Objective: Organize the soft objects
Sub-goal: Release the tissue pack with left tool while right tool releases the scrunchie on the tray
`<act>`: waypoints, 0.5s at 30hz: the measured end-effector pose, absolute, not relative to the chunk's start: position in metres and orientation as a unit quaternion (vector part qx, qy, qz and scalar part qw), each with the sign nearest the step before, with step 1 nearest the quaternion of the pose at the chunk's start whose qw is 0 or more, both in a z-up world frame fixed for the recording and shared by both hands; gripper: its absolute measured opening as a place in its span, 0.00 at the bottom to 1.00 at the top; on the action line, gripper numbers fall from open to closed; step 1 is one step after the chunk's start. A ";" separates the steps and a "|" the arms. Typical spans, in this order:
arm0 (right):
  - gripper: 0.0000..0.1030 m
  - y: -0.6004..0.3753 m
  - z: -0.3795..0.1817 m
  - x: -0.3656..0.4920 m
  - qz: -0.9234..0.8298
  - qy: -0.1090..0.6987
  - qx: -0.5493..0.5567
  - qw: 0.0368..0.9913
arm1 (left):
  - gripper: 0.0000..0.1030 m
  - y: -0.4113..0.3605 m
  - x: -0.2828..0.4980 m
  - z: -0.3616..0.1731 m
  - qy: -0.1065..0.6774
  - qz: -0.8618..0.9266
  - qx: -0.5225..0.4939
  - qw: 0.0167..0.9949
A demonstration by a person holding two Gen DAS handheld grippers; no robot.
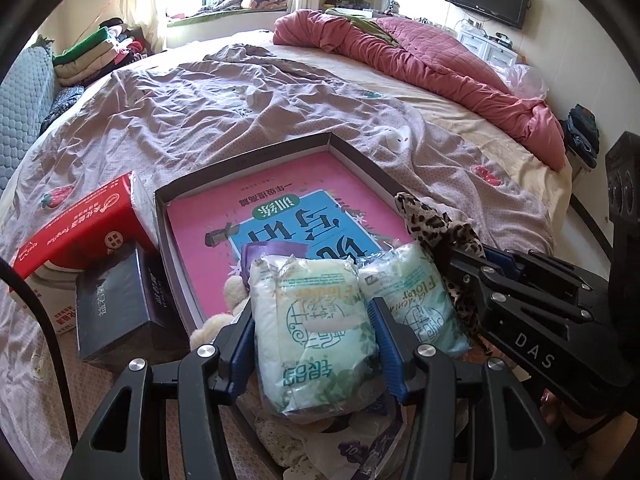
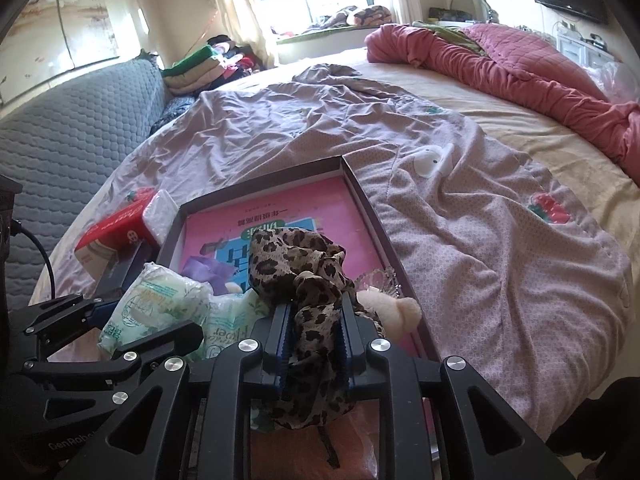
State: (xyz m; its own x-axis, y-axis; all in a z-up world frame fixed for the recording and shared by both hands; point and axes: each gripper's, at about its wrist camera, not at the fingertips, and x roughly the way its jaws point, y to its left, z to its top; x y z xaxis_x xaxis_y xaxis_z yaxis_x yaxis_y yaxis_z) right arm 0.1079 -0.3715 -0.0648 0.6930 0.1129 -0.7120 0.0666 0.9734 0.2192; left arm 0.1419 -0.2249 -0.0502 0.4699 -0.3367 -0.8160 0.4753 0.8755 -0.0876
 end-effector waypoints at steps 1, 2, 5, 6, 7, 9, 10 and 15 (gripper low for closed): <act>0.25 -0.372 -0.065 0.108 0.012 0.390 0.116 0.913 | 0.52 -0.225 0.142 -0.050 0.457 -0.237 0.075 0.854; 0.27 -0.372 -0.064 0.108 0.012 0.390 0.117 0.913 | 0.52 -0.224 0.142 -0.050 0.456 -0.237 0.074 0.855; 0.35 -0.372 -0.063 0.107 0.008 0.386 0.117 0.915 | 0.52 -0.223 0.141 -0.050 0.455 -0.235 0.074 0.856; 0.36 -0.373 -0.062 0.106 0.007 0.385 0.116 0.916 | 0.52 -0.223 0.141 -0.049 0.455 -0.235 0.074 0.856; 0.36 -0.373 -0.061 0.106 0.007 0.383 0.117 0.916 | 0.52 -0.223 0.141 -0.049 0.455 -0.235 0.074 0.856; 0.37 -0.373 -0.060 0.105 0.007 0.382 0.116 0.917 | 0.52 -0.223 0.141 -0.049 0.453 -0.235 0.073 0.856; 0.37 -0.373 -0.060 0.105 0.006 0.381 0.115 0.917 | 0.52 -0.223 0.140 -0.048 0.452 -0.236 0.073 0.857; 0.44 -0.373 -0.056 0.102 0.004 0.375 0.114 0.920 | 0.52 -0.223 0.138 -0.046 0.450 -0.238 0.075 0.857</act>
State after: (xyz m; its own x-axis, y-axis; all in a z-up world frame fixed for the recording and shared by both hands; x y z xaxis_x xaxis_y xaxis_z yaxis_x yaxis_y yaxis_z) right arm 0.1020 -0.3730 -0.0556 0.7182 0.0925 -0.6896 0.0784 0.9741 0.2123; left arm 0.1384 -0.2230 -0.0457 0.4812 -0.3408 -0.8077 0.4752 0.8756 -0.0863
